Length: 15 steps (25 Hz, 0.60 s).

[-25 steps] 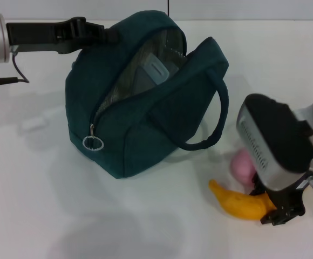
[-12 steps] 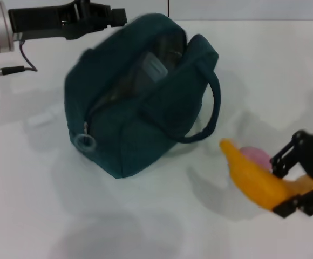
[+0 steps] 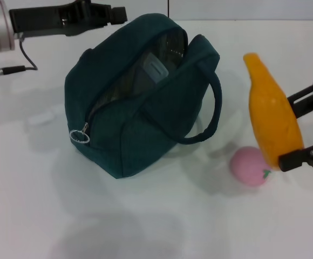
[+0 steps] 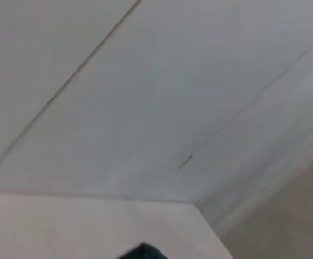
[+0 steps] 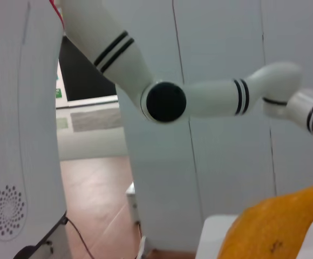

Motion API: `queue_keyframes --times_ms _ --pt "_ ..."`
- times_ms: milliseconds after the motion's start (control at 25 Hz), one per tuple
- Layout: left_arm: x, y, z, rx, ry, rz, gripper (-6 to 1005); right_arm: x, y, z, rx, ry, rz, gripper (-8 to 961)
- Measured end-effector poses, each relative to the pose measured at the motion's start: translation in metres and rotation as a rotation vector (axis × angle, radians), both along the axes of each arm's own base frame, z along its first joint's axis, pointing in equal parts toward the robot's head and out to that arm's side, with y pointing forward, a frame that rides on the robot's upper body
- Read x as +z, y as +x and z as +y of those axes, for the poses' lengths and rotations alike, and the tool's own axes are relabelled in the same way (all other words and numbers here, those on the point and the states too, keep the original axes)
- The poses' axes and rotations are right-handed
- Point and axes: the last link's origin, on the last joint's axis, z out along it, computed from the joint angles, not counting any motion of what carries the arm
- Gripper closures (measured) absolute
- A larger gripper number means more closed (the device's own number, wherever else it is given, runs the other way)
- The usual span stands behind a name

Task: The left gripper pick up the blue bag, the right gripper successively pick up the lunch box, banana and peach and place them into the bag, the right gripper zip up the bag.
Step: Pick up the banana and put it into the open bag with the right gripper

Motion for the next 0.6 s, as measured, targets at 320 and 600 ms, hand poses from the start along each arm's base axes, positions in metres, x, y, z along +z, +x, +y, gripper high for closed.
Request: queue_keyframes --times_ms 320,600 --pt "0.018 -0.006 0.0 -0.139 0.146 0.048 913 -0.008 -0.004 -0.003 0.036 0.008 0.053 509" --pt "0.03 -0.012 -0.009 -0.265 0.18 0.266 718 -0.003 0.005 -0.004 0.005 0.041 0.124 509"
